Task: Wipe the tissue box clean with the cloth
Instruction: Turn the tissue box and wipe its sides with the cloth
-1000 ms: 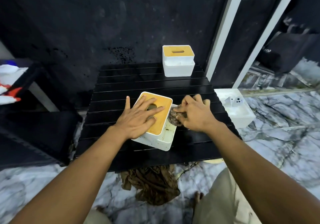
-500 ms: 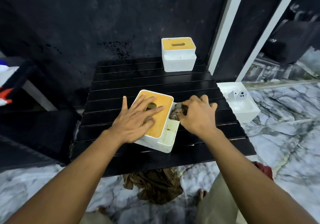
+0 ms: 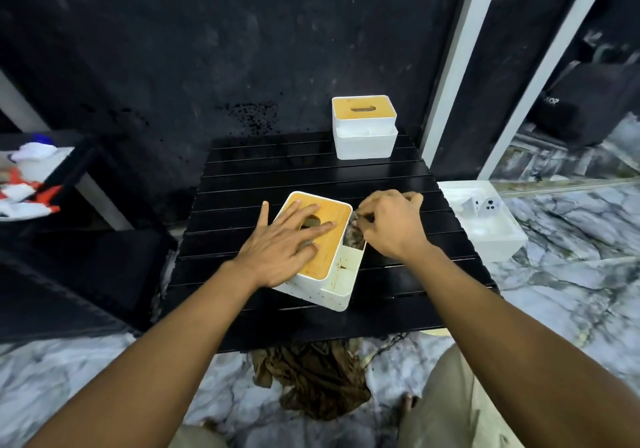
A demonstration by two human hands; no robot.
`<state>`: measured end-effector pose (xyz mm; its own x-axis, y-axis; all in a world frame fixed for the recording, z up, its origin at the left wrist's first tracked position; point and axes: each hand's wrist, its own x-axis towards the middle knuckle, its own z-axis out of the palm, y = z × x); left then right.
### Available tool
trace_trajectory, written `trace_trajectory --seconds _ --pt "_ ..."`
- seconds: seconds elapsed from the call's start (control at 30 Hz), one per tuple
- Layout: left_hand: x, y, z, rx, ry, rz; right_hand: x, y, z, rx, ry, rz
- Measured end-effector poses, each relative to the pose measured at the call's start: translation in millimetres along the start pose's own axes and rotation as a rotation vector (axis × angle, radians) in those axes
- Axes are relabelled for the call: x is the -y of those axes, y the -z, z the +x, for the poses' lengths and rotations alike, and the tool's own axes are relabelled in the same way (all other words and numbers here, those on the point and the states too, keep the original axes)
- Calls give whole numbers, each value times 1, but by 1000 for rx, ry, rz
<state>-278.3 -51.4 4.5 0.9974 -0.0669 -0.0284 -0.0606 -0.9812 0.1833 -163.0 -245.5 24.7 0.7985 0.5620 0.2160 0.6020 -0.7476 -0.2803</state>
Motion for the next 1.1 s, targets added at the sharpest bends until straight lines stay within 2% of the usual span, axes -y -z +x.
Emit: trace_trajectory --seconds 0.1,0.13,0.27,0.4,0.5,0.6,0.7,0.8,0.87,0.97,1.0,1.03,1.1 --pt "4 2 5 7 -2 25 5 11 1 -287 32 382" --pt "5 2 5 8 2 31 6 16 4 -336 13 497" --pt "6 1 3 10 27 27 4 22 6 -250 -89 788" --pt "2 2 4 -5 44 -14 10 5 -34 -282 -162 836" --pt "3 2 4 -5 61 -41 32 -13 -70 -306 -136 758" --pt "4 1 4 -3 48 -49 46 -31 -91 -236 -51 428" --pt "7 0 5 9 37 -55 39 -36 -84 -199 -101 195" --pt "7 0 6 15 33 -59 33 -37 -67 -88 -193 17" --pt "7 0 5 10 42 -55 38 -37 -61 -66 -227 15" --pt "6 0 5 1 41 -51 40 -26 -64 -147 -336 313" --pt "7 -1 5 -1 43 -54 40 -21 -69 -102 -347 392" --pt "7 -1 5 -4 43 -59 41 -17 -75 -8 -317 370" --pt "8 -2 6 -11 40 -68 42 -18 -86 158 -207 132"
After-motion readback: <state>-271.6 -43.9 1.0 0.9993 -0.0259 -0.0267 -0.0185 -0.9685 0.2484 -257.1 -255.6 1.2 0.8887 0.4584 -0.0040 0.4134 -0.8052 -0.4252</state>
